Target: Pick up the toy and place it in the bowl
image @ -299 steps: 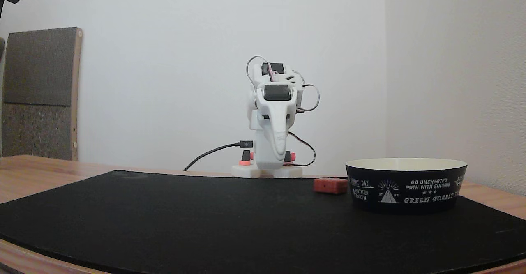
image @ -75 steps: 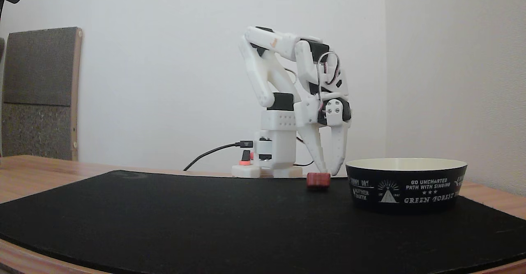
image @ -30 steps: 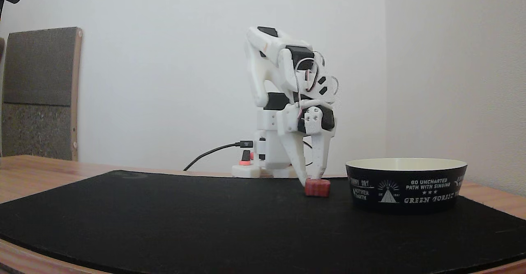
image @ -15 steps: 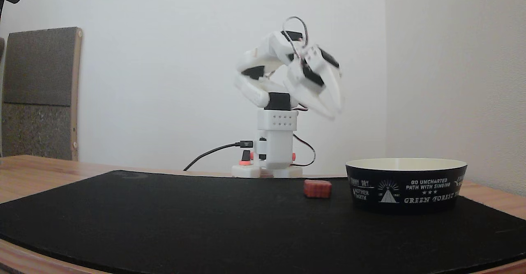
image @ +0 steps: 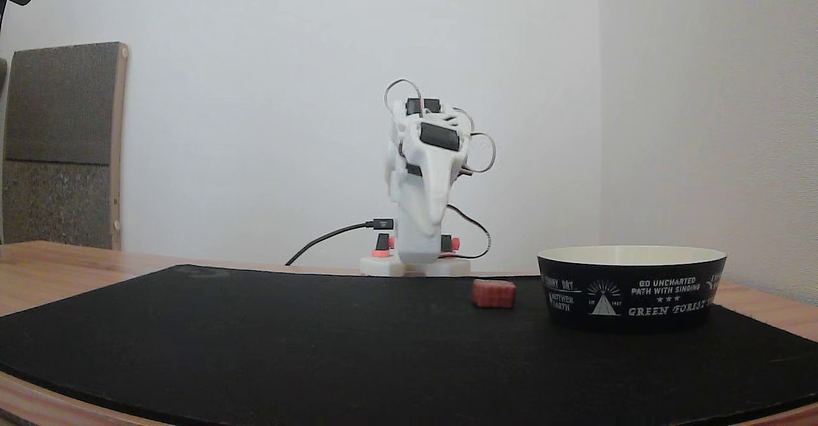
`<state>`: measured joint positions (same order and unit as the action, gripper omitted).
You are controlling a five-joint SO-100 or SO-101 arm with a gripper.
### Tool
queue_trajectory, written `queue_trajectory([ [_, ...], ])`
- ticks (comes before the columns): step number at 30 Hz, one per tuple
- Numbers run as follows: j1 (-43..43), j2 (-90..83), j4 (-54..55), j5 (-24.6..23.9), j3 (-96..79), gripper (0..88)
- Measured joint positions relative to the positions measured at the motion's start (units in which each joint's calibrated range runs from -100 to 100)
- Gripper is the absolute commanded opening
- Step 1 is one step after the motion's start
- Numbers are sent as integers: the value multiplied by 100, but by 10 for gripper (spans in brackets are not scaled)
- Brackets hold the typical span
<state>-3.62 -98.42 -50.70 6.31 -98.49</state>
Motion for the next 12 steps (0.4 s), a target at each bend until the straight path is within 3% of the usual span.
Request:
queue_trajectory([
  [12, -133, -42, -566, -278, 9, 46],
])
